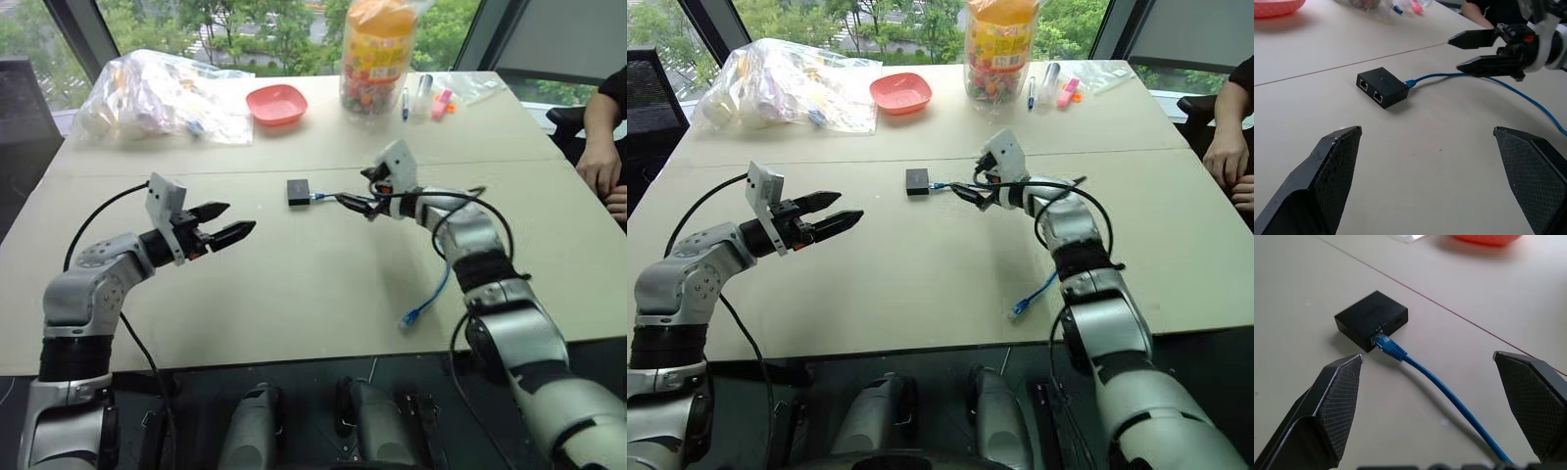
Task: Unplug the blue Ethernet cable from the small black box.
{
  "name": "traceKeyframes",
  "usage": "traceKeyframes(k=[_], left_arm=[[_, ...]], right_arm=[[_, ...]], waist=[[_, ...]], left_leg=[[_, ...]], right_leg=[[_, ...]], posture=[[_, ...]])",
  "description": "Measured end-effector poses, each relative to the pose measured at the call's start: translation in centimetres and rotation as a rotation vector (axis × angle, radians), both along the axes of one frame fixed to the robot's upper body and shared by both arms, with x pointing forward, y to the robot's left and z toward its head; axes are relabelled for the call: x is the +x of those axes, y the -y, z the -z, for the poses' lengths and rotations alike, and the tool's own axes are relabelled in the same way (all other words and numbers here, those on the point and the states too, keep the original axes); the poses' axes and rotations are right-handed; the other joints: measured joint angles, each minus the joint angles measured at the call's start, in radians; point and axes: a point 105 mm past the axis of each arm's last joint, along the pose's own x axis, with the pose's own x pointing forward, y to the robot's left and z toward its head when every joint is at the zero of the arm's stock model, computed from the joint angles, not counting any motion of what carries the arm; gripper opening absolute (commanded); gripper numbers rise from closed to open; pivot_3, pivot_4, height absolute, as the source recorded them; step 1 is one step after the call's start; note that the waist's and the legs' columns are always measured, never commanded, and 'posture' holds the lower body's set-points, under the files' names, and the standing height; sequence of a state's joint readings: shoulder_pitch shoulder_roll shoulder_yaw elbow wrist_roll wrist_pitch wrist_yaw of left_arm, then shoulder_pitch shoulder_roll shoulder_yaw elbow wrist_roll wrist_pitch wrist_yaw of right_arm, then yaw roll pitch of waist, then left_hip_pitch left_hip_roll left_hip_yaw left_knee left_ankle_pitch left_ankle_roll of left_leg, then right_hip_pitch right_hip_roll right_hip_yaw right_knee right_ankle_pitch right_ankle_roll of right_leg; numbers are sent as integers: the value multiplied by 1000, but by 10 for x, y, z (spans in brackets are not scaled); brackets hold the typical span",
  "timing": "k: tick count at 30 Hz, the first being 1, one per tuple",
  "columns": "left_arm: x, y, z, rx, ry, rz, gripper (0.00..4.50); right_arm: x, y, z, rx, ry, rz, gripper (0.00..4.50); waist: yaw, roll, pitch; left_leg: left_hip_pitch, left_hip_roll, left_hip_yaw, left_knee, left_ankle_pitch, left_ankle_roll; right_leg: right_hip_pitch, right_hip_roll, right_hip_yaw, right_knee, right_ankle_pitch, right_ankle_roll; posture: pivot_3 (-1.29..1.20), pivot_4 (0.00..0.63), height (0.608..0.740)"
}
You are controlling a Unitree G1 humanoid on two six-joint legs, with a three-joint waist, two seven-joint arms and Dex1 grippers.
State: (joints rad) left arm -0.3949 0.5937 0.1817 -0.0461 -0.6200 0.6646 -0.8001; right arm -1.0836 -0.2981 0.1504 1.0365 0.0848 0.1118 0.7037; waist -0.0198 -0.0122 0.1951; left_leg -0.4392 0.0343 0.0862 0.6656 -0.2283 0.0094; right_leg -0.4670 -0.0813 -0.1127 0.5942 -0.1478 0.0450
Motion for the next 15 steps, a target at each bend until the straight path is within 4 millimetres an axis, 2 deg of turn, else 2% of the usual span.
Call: traceKeyframes(k=[3,5,9,12,15], left_arm=[[-4,2,1,-3,10,-18,4491],[-9,-5,5,-1,10,-64,4491],[-24,-12,11,1,1,-128,4491],[-35,-16,9,5,13,-168,4500],[-47,-24,7,9,18,-225,4500]], right_arm=[[5,-13,14,-60,-22,27,4500],[6,-18,23,-80,-43,67,4500],[7,-33,24,-118,-40,85,4500],[4,-44,28,-142,-48,58,3616],[0,-53,33,-164,-61,20,2151]], waist=[[1,0,0],[1,0,0],[-2,0,0],[-1,0,0],[-3,0,0]], left_leg=[[0,0,0,0,0,0],[-1,0,0,0,0,0],[1,1,0,0,0,-1],[5,3,-1,0,0,-1],[10,5,0,0,0,-2]], right_leg=[[0,0,0,2,1,-1],[-1,-1,1,1,1,-1],[1,-2,1,2,0,0],[3,-1,1,2,-2,-2],[7,0,1,2,-3,-3]], posture=[[0,150,740],[0,150,740],[0,150,740],[0,150,740],[0,150,740]])
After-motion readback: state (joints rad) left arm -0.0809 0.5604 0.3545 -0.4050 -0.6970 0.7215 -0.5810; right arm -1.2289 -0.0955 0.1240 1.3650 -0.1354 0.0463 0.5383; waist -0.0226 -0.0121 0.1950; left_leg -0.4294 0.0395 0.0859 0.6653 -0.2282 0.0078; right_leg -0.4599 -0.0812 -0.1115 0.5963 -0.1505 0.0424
